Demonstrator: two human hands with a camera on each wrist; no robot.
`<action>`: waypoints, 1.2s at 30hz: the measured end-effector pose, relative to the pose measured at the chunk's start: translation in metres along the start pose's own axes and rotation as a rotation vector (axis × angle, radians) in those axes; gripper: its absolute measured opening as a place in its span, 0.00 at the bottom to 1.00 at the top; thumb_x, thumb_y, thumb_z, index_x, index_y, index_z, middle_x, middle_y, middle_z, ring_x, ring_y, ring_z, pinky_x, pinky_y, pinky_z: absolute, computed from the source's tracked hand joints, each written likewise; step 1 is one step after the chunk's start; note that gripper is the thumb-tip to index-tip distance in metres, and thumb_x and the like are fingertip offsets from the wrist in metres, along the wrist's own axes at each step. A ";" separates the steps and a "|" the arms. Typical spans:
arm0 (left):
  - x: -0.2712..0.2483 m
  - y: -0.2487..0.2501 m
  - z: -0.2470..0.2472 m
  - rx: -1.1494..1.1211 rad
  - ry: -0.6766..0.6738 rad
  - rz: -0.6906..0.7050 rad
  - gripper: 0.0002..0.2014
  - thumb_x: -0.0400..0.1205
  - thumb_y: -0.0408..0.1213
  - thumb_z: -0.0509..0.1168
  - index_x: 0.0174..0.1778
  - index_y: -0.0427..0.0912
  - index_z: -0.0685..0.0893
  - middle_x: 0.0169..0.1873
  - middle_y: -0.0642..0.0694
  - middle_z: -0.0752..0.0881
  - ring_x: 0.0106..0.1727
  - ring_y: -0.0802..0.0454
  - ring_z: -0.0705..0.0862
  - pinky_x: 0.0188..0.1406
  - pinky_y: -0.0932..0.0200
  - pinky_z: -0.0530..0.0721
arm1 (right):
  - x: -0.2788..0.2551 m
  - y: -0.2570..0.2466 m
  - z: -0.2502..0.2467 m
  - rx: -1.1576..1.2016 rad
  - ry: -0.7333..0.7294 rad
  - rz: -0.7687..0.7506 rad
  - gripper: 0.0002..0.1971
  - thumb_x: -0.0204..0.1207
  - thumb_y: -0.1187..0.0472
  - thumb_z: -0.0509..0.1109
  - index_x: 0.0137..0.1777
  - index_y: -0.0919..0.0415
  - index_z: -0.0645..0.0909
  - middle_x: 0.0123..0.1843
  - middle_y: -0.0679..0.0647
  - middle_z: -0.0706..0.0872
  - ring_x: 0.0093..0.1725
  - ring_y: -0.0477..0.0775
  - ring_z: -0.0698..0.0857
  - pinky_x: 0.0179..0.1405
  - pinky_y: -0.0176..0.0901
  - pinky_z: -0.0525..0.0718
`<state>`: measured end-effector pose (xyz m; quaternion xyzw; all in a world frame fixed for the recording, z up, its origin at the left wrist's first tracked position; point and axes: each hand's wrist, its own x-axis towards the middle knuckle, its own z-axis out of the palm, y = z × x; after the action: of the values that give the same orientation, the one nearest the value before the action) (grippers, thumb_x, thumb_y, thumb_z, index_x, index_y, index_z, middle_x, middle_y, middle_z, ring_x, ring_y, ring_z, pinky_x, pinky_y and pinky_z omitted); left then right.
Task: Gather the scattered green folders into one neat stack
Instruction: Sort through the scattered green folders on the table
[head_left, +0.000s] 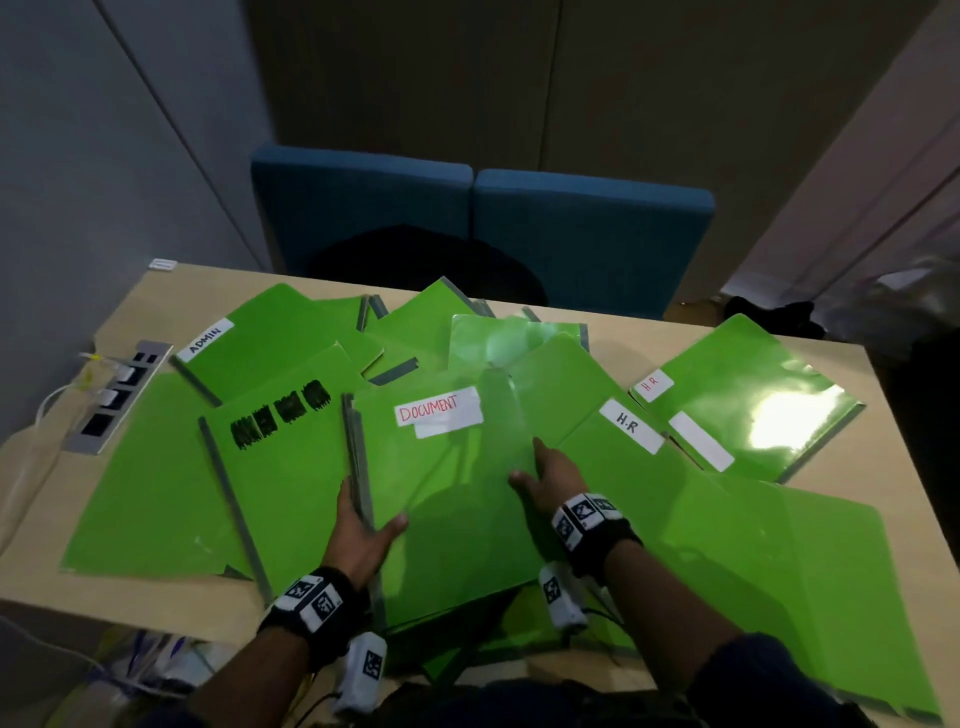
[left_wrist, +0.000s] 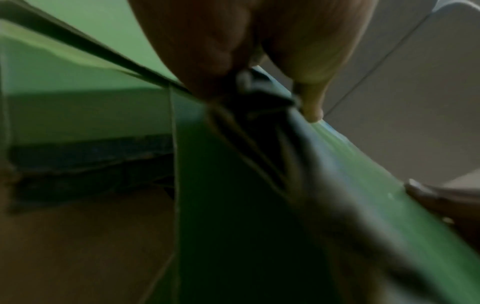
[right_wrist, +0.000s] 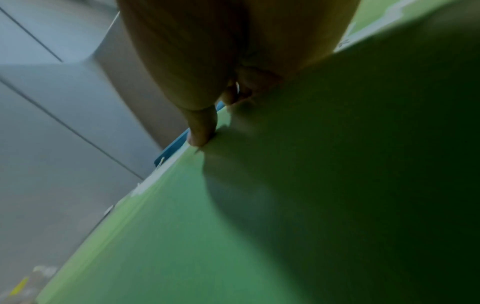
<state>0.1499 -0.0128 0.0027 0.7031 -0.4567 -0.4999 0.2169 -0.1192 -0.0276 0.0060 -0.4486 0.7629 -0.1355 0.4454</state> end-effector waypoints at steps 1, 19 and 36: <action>0.001 -0.001 -0.002 0.002 0.030 -0.007 0.47 0.76 0.41 0.74 0.85 0.45 0.51 0.82 0.40 0.63 0.79 0.39 0.67 0.78 0.43 0.66 | 0.001 0.001 -0.005 -0.074 -0.004 -0.042 0.34 0.78 0.47 0.71 0.82 0.53 0.67 0.74 0.58 0.77 0.72 0.63 0.79 0.73 0.62 0.77; 0.015 -0.026 -0.067 -0.008 0.196 -0.082 0.41 0.78 0.36 0.73 0.82 0.43 0.57 0.80 0.36 0.67 0.78 0.35 0.68 0.75 0.36 0.69 | -0.013 0.165 -0.140 -0.519 0.266 0.326 0.49 0.58 0.33 0.81 0.76 0.55 0.69 0.76 0.62 0.71 0.76 0.66 0.69 0.70 0.63 0.74; 0.022 -0.049 -0.053 -0.026 0.260 -0.162 0.40 0.77 0.37 0.74 0.82 0.46 0.58 0.79 0.35 0.67 0.77 0.31 0.68 0.73 0.31 0.68 | -0.029 0.171 -0.196 -0.534 0.190 0.208 0.41 0.66 0.30 0.74 0.78 0.45 0.71 0.66 0.57 0.87 0.64 0.63 0.85 0.65 0.55 0.81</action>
<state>0.2203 -0.0160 -0.0238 0.7938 -0.3599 -0.4263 0.2422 -0.3664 0.0536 0.0297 -0.4544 0.8518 0.0747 0.2498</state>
